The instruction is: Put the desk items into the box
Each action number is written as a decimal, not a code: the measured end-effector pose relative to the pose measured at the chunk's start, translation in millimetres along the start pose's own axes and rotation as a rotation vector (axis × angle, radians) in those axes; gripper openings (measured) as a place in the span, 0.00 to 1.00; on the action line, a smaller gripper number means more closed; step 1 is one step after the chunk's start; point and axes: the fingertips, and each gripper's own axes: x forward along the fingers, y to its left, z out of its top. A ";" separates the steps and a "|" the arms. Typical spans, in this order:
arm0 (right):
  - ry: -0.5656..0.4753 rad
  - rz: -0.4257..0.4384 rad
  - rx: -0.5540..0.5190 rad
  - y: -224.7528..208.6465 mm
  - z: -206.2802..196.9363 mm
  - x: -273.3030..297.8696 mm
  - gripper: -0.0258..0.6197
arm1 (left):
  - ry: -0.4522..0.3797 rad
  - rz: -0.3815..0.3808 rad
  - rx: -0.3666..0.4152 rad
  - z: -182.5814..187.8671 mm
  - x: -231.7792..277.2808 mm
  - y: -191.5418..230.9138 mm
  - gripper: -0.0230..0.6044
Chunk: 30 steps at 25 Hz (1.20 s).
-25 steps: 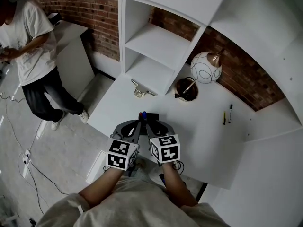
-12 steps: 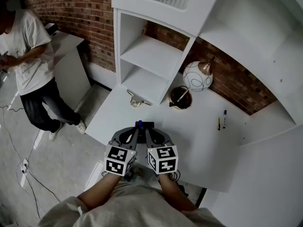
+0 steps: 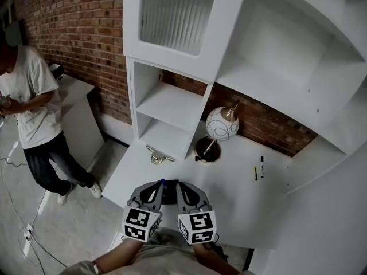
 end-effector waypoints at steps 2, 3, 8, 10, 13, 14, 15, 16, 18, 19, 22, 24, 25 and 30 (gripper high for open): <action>-0.028 -0.006 -0.005 -1.7 8.9 -8.8 0.07 | -0.023 -0.005 0.016 11.5 -4.6 -5.1 0.05; -0.040 -0.007 -0.007 -2.0 13.5 -12.9 0.07 | -0.034 -0.007 0.025 18.5 -7.1 -7.4 0.05; -0.077 -0.011 -0.017 1.7 29.0 -35.6 0.07 | -0.064 -0.010 0.042 41.5 -21.8 -16.8 0.05; -0.082 -0.011 -0.034 6.0 32.2 -43.3 0.07 | -0.074 -0.006 0.050 46.6 -28.6 -20.6 0.05; -0.082 0.001 -0.060 12.2 28.6 -51.1 0.07 | -0.079 0.005 0.049 45.9 -35.2 -26.0 0.05; -0.084 0.004 -0.065 13.1 26.9 -53.5 0.07 | -0.081 0.009 0.052 45.2 -36.7 -28.0 0.05; -0.088 0.007 -0.069 13.5 25.9 -56.0 0.07 | -0.082 0.013 0.057 44.2 -38.1 -30.0 0.05; -0.092 0.008 -0.073 13.0 25.7 -58.4 0.07 | -0.082 0.016 0.060 42.7 -39.3 -31.7 0.05; -0.101 0.007 -0.076 9.4 26.6 -62.3 0.07 | -0.083 0.025 0.058 38.8 -40.3 -33.5 0.05; -0.105 0.005 -0.078 7.2 26.9 -63.8 0.07 | -0.082 0.028 0.054 37.0 -40.6 -34.1 0.05; -0.107 0.010 -0.082 6.0 25.0 -68.2 0.07 | -0.083 0.031 0.043 33.9 -42.6 -37.3 0.05; -0.104 0.021 -0.087 9.1 24.6 -69.9 0.07 | -0.087 0.034 0.045 35.4 -42.5 -38.8 0.05; -0.103 0.027 -0.091 11.2 25.6 -70.7 0.07 | -0.090 0.034 0.047 36.8 -42.0 -39.6 0.05; -0.117 0.033 -0.102 14.2 28.5 -76.0 0.07 | -0.097 0.033 0.074 36.1 -43.8 -45.0 0.05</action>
